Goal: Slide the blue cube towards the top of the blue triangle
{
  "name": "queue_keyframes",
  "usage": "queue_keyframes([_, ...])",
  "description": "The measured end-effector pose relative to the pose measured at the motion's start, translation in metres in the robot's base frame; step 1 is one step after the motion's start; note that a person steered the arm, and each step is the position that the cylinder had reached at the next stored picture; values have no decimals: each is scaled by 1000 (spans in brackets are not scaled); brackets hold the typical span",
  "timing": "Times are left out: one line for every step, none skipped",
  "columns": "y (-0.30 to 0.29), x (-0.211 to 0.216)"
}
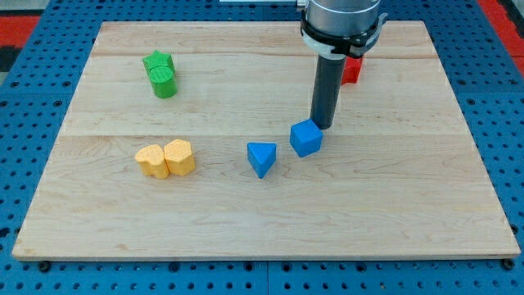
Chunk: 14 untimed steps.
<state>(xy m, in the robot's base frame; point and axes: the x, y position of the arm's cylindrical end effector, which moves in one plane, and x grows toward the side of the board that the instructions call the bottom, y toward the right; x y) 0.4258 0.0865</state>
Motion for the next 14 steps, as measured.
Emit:
queue_keyframes([19,11])
queue_keyframes([17,16])
queue_keyframes([4,16])
queue_keyframes([-8,16])
queue_keyframes([-13,18])
queue_keyframes([-13,34])
queue_keyframes([-13,54])
queue_keyframes([-5,66])
queue_keyframes([-7,71])
queue_keyframes([-7,71])
queue_keyframes([-10,68])
queue_keyframes([-18,57])
queue_keyframes([-19,44])
queue_keyframes([-19,40])
